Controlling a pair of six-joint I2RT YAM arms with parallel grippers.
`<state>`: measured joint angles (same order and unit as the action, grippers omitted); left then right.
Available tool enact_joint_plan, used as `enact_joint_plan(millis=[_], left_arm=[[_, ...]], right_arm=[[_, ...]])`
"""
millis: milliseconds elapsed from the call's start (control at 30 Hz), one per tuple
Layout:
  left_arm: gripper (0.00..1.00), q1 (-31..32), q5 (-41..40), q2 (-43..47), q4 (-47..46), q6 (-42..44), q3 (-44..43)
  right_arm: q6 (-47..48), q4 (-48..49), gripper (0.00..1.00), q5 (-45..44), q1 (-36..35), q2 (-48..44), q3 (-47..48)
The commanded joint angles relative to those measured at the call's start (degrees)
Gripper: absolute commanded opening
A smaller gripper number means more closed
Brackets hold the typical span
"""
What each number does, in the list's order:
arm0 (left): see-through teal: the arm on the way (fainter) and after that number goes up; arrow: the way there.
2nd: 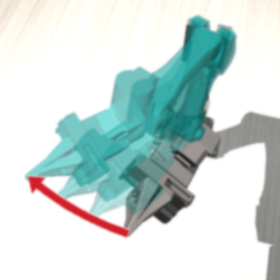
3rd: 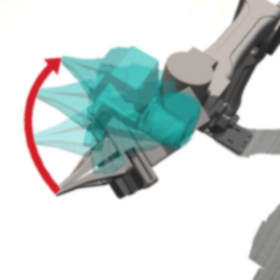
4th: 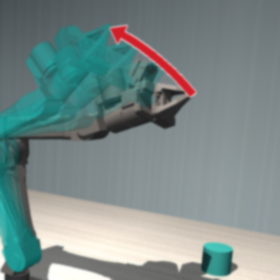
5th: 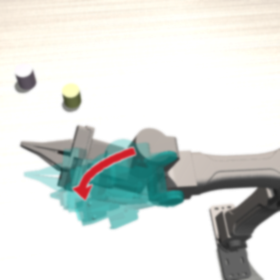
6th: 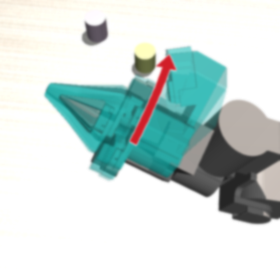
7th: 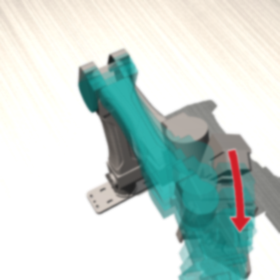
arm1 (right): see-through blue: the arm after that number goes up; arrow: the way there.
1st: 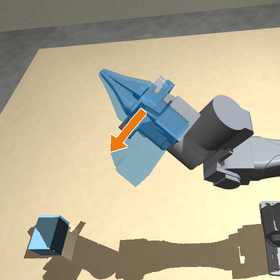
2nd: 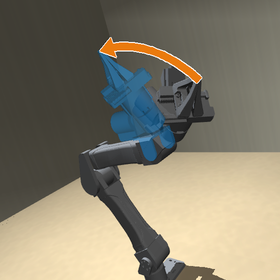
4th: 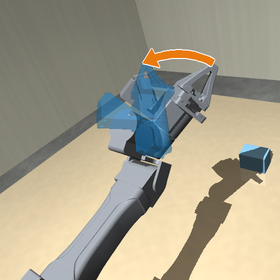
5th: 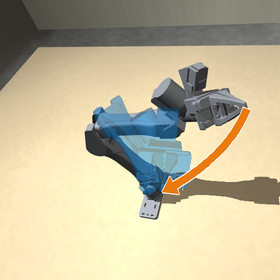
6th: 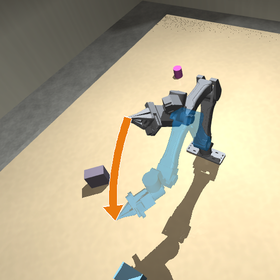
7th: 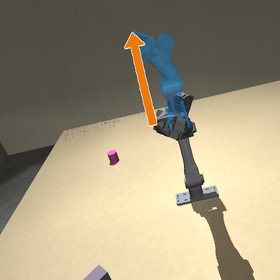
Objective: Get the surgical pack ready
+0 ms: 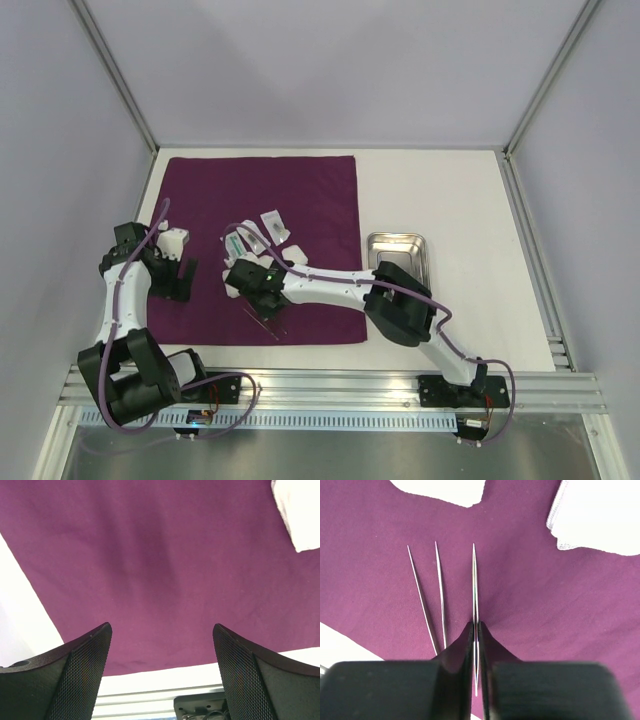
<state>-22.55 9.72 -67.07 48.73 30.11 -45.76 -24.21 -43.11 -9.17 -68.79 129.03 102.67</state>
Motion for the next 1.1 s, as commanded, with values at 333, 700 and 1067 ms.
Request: enact_joint_plan(millis=[333, 700, 1067], left_arm=[[0.91, -0.31, 7.51, 3.08, 4.53, 1.27, -3.55], [0.91, -0.31, 9.88, 3.26, 5.59, 1.27, -4.43], [0.91, -0.39, 10.76, 2.47, 6.29, 0.74, -5.66]], right_arm=[[0.12, -3.12, 0.00, -11.73, 5.06, -20.79, -7.38], [-1.11, 3.12, 0.01, -8.32, 33.79, -46.58, -44.98], [1.53, 8.04, 0.00, -6.83, 42.16, -44.31, -51.17]])
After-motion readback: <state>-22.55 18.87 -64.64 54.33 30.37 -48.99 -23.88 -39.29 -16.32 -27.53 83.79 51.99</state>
